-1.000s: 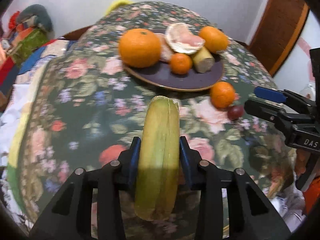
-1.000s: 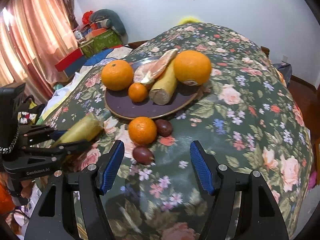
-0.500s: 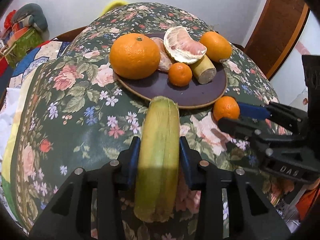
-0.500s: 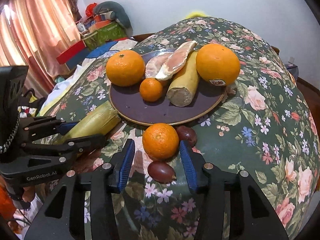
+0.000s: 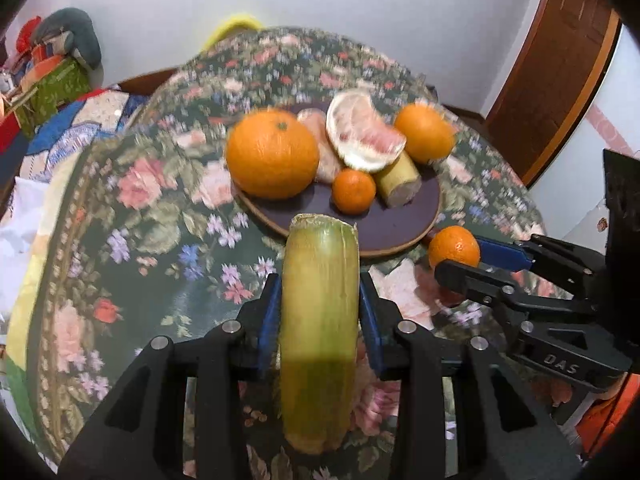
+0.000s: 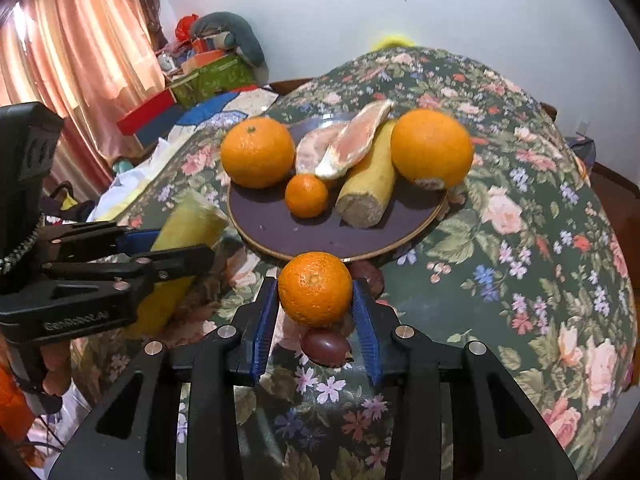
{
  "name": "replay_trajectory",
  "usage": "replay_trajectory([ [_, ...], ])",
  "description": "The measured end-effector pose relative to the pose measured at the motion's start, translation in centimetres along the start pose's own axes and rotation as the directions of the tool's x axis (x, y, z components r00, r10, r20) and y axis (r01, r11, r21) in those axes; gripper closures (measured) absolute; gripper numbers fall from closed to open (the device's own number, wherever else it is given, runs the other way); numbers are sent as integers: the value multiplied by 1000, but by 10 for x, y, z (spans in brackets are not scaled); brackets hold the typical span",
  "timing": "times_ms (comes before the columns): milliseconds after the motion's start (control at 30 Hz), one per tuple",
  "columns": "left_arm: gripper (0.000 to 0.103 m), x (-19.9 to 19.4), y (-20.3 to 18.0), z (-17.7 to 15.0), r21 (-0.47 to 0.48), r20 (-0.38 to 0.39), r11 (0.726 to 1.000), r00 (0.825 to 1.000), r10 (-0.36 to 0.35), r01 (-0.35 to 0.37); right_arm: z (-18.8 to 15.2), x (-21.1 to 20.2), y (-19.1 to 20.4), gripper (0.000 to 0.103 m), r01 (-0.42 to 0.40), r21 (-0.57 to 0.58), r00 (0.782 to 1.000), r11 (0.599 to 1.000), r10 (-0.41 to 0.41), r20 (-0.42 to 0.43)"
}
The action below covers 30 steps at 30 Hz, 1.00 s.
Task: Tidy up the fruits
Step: 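Grasp the long sugarcane stalk with left tool while right tool grasps a mandarin, then lay the sugarcane stalk on the plate with left tool while right tool places the mandarin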
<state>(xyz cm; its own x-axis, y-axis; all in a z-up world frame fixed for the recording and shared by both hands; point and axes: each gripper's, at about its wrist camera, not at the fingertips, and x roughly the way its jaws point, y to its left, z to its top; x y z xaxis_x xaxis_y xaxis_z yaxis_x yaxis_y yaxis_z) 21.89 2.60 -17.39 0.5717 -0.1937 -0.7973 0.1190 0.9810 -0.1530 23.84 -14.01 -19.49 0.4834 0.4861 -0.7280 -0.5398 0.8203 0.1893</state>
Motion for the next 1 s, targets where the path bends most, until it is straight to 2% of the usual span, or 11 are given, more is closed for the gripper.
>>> replay_trajectory([
  [200, 66, -27, -6, 13, 8, 79, 1000, 997, -10, 10, 12, -13, -3, 69, 18, -3, 999, 1000, -17, 51],
  [400, 67, -31, -8, 31, 6, 121, 1000, 992, -23, 22, 22, -20, -12, 69, 34, 10, 996, 999, -35, 87],
  [733, 67, -7, -9, 47, 18, 89, 1000, 996, -16, 14, 26, -2, -25, 69, 48, 18, 996, 999, -49, 69],
  [1000, 67, 6, -10, 61, 19, 103, 1000, 995, -15, 13, 30, 15, -39, 69, 66, 33, 997, 997, -67, 47],
])
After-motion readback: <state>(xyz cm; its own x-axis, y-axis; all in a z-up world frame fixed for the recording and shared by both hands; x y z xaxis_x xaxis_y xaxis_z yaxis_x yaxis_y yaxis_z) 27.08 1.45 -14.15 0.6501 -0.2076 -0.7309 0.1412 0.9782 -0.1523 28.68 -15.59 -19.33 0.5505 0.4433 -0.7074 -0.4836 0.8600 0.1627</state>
